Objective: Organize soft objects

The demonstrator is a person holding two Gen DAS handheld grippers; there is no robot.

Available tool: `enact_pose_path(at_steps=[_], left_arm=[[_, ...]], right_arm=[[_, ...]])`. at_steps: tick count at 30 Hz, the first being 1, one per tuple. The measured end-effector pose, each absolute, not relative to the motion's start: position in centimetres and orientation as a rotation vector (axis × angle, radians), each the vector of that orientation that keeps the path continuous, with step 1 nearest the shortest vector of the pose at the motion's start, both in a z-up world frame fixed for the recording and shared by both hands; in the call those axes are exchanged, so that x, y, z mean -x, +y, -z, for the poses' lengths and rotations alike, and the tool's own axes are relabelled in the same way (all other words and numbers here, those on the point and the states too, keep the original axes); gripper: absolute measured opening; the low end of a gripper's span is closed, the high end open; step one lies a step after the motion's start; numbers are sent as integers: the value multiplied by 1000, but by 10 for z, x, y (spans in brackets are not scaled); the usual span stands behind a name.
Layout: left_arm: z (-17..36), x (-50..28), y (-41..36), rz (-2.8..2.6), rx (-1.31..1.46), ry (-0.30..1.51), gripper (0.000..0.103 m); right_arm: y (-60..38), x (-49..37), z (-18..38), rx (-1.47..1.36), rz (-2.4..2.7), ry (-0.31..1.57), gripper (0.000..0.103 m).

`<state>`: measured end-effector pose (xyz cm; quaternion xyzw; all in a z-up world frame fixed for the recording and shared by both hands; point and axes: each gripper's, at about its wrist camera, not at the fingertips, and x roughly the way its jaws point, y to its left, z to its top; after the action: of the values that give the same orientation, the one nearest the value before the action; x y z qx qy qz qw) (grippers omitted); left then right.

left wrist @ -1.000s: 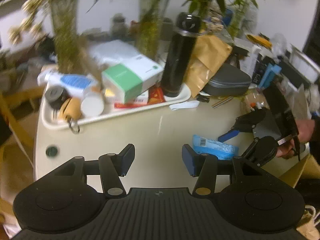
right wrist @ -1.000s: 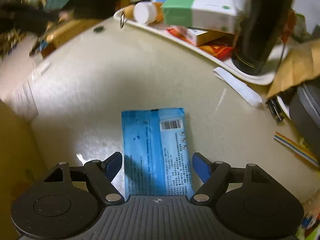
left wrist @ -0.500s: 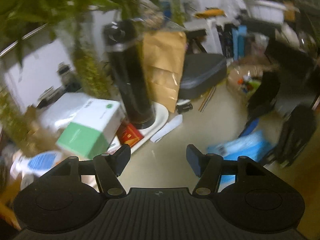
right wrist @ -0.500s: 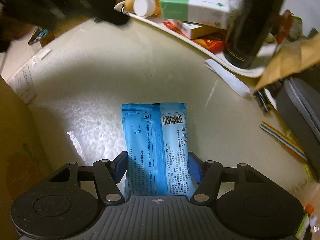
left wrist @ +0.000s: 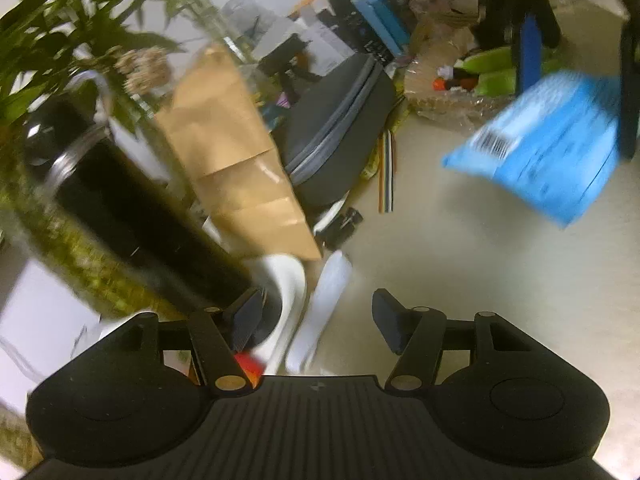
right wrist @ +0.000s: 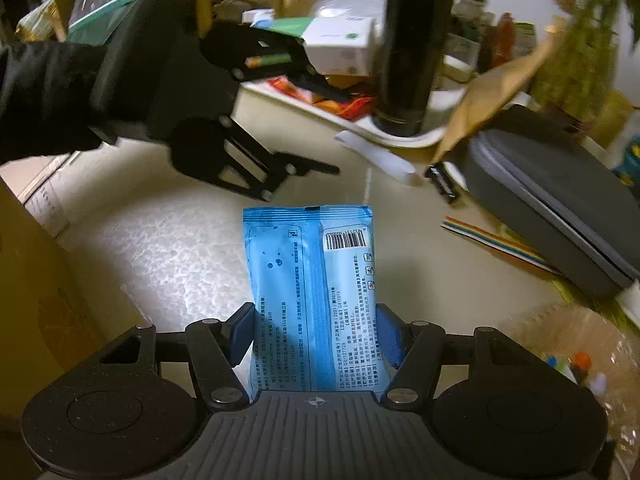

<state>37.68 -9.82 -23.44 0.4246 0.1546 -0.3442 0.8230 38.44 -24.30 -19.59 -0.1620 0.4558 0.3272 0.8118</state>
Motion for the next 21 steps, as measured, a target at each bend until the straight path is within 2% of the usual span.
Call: enact_pose_path(at_steps=[1, 4, 6, 10, 11, 14, 21], left_arm=[[238, -381, -102, 740, -909, 322, 58], [246, -393, -112, 764, -924, 306, 43], [250, -399, -119, 775, -931, 307, 24], [257, -408, -126, 783, -927, 342, 15], [256, -410, -126, 778, -919, 355, 8], [249, -411, -121, 791, -877, 414, 3], [218, -408, -93, 749, -739, 522, 2]], right_arm=[[-246, -382, 194, 341, -693, 969, 65], [-253, -381, 189, 321, -678, 957, 65], [-256, -380, 187, 312, -673, 948, 65], [-260, -381, 186, 289, -668, 936, 65], [-259, -382, 187, 288, -668, 935, 65], [-258, -382, 186, 286, -672, 929, 65], [-258, -384, 175, 260, -624, 895, 65]])
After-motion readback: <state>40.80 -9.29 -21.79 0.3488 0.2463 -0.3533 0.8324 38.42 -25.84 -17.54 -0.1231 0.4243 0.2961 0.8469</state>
